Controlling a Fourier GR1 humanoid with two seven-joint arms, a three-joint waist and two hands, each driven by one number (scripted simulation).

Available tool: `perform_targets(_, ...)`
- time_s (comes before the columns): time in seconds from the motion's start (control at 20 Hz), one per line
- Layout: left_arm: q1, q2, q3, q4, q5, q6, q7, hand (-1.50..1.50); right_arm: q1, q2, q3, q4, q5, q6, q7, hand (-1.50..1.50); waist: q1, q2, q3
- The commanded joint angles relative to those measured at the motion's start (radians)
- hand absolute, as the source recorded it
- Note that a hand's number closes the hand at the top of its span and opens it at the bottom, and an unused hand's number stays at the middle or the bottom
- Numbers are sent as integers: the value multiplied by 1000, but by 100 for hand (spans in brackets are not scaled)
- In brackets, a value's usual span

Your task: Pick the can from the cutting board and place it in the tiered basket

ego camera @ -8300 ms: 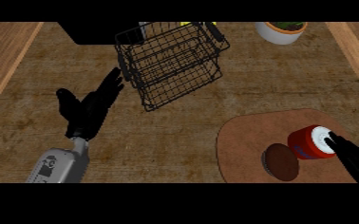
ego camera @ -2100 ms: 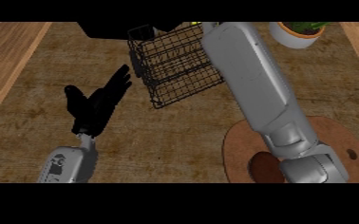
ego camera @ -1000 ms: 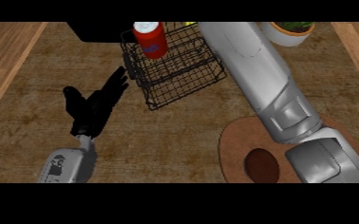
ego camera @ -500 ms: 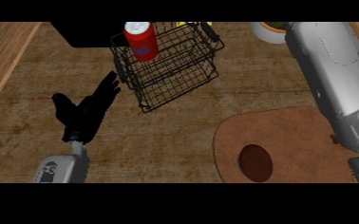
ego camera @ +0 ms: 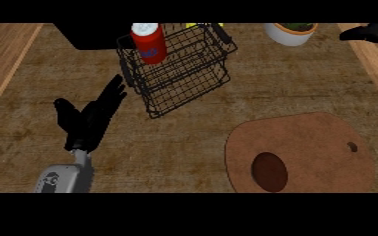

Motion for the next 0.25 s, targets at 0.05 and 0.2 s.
perform_targets(0.05,-4,8,8,-46,24,-12,37,0,156,-178,-137,-26,-106,195,-46,-150,6,2,0)
perform_targets(0.2,-50,-13,4,41,-8,8,-2,0,181,-220,-213,-1,-146,246,-57,-150,14,6,0)
